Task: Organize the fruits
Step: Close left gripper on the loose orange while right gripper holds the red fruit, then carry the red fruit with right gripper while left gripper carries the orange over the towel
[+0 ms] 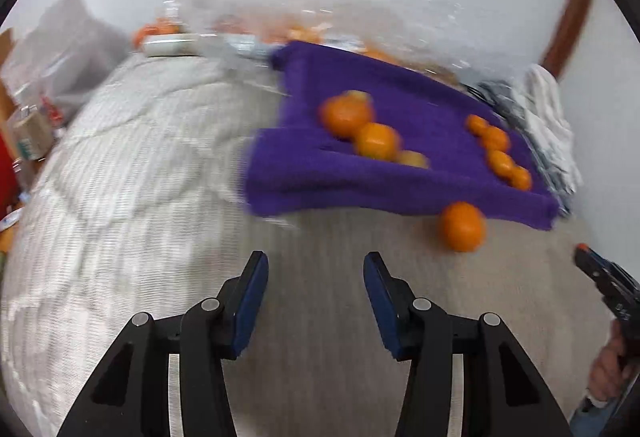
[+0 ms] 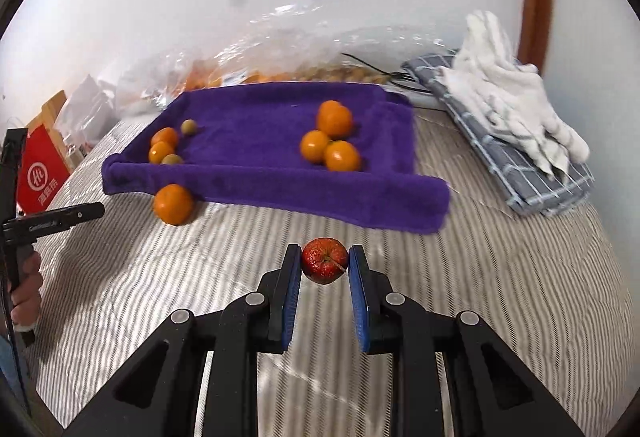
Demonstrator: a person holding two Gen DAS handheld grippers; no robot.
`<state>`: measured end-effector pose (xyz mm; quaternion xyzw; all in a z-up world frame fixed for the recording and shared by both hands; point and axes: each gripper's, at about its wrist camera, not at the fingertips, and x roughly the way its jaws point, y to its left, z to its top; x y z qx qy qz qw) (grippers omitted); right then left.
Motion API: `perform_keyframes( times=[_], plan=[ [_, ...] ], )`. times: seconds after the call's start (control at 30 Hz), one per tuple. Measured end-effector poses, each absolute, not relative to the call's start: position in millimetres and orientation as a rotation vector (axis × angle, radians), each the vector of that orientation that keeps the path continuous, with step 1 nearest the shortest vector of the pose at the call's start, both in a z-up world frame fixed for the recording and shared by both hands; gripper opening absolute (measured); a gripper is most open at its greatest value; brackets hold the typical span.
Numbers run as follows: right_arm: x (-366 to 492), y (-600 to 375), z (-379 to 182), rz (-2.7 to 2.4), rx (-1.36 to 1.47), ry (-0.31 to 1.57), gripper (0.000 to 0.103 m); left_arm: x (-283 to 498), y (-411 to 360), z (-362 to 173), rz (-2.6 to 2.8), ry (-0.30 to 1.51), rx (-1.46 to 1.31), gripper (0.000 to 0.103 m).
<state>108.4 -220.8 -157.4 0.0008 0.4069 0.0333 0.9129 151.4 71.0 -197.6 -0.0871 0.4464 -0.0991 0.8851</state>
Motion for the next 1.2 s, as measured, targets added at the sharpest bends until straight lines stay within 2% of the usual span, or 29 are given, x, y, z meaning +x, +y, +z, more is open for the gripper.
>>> perform_keyframes(
  times=[0.17, 0.27, 0.53, 0.63, 0.73, 0.77, 1.2],
  plan=[
    [95.9, -233.6, -158.3, 0.040, -0.022, 0.837, 0.024, 152.5, 27.0, -193.1, -0.322, 0.947, -0.161, 0.048],
    [89.7, -240.9, -158.8, 0.017, -0.048, 0.846, 0.024, 155.1, 7.6, -191.5, -0.382, 0.955, -0.198, 0.056],
    [88.0, -256.4, -160.2, 0.000, -0.036, 0.852, 0.024, 174.2, -32.6, -195.0, -0.341, 0.971, -0.138, 0.055],
    [88.6, -259.7, -163.6, -0.008, -0.029, 0.864, 0.024, 180.0, -36.6, -199.6, -0.296, 0.969, -0.128, 0.053],
    [90.0, -260.6, -165.9, -0.010, -0.021, 0.874, 0.024, 184.3, -35.1, -201.1, -0.282, 0.975, -0.170, 0.043],
    [91.2, -260.4, -166.5, -0.010, -0.017, 0.877, 0.024, 186.0, -34.9, -201.7, -0.273, 0.980, -0.171, 0.037],
    [97.6, -235.3, -158.9, -0.011, 0.012, 0.901, 0.024, 160.5, -4.3, -182.7, -0.281, 0.971, -0.244, 0.036]
  ],
)
